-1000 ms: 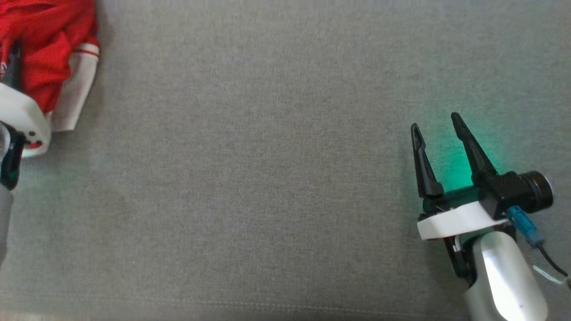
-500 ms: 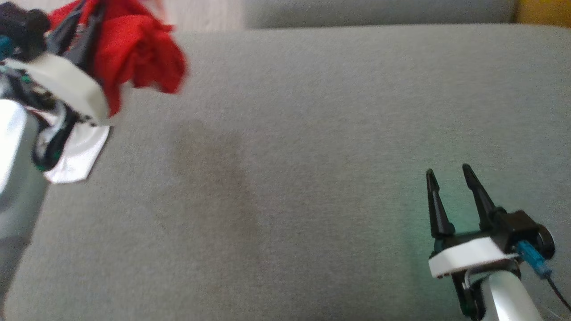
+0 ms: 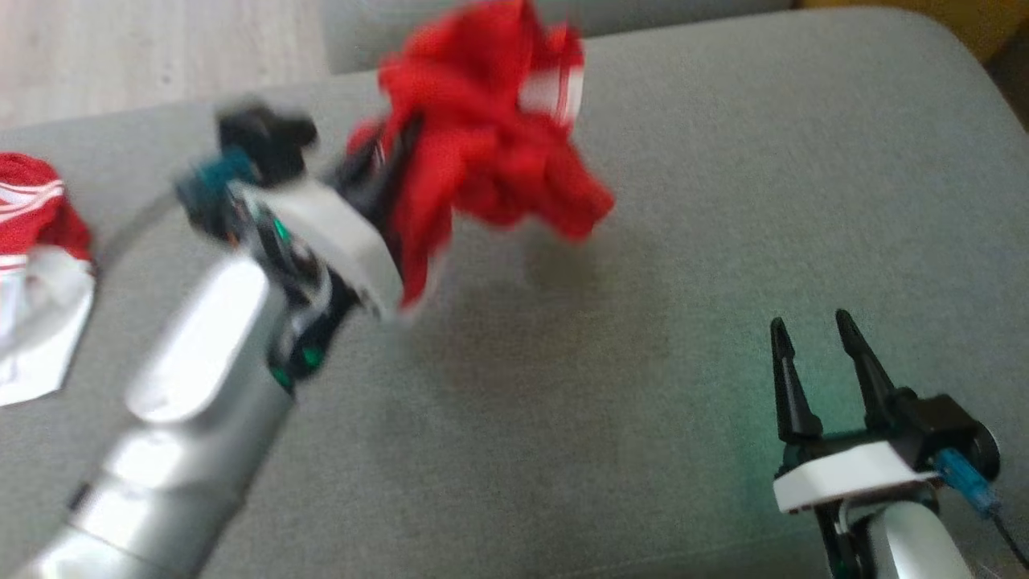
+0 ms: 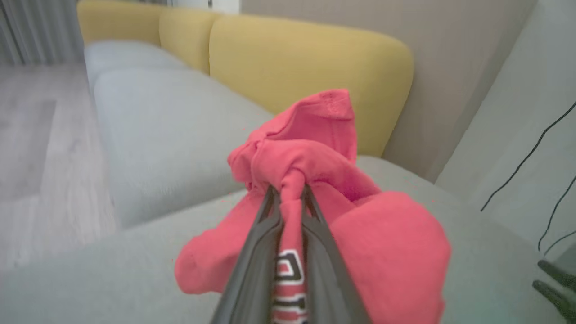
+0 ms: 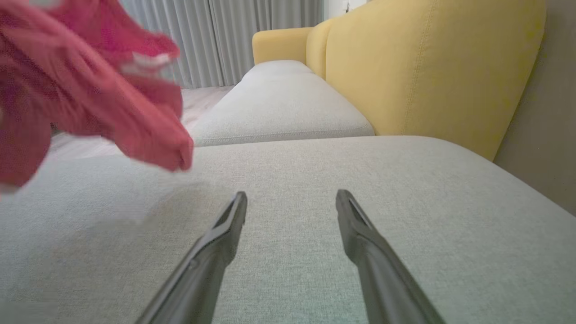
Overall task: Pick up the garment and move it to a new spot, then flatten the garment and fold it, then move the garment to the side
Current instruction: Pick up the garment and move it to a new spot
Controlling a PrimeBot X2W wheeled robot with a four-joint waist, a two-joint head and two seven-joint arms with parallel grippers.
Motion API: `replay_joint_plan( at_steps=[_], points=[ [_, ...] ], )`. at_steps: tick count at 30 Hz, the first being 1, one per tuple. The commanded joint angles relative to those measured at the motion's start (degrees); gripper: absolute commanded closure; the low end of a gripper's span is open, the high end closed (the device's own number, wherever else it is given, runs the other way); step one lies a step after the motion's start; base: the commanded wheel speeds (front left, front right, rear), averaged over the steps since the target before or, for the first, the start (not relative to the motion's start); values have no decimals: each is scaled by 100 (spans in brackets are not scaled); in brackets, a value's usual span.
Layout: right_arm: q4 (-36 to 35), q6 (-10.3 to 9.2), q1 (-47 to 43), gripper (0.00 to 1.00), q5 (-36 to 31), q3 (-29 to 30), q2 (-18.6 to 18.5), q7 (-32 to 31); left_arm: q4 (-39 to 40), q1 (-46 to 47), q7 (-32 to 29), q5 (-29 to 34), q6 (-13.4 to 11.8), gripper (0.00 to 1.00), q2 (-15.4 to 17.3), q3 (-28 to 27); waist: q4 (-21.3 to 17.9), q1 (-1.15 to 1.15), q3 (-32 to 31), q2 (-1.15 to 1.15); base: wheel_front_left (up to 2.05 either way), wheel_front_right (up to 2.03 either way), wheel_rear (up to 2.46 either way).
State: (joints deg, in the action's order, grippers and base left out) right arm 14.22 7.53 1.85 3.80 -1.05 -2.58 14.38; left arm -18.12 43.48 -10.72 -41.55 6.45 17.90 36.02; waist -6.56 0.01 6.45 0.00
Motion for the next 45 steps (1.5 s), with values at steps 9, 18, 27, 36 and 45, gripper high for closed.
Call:
replay_joint_plan(
  at_steps=[9,18,27,36,45],
  points=[
    [-246,-4,551,0,149,-390,-30,62,-2043,-471,1041,710,-294,100,-51,362,-430,-1,598,0,0,0,0],
    [-211,-4,476,0,41,-230,-30,62,-3012,-331,2133,897,-334,0,-317,405,-188,-1,497,0,0,0,0],
    [-152,-4,334,0,-129,-35,-30,62,-2695,-731,2558,823,-481,0,-500,92,252,-1,-165,0,0,0,0],
    [-117,-4,-36,0,-176,83,-30,62,-1342,-2296,2570,876,-947,0,-454,-746,571,-1,-834,0,0,0,0],
    [-153,-4,-529,0,15,38,-30,62,-61,-3951,2571,1162,-1245,0,-538,-1465,735,-1,-1109,0,0,0,0]
  ],
)
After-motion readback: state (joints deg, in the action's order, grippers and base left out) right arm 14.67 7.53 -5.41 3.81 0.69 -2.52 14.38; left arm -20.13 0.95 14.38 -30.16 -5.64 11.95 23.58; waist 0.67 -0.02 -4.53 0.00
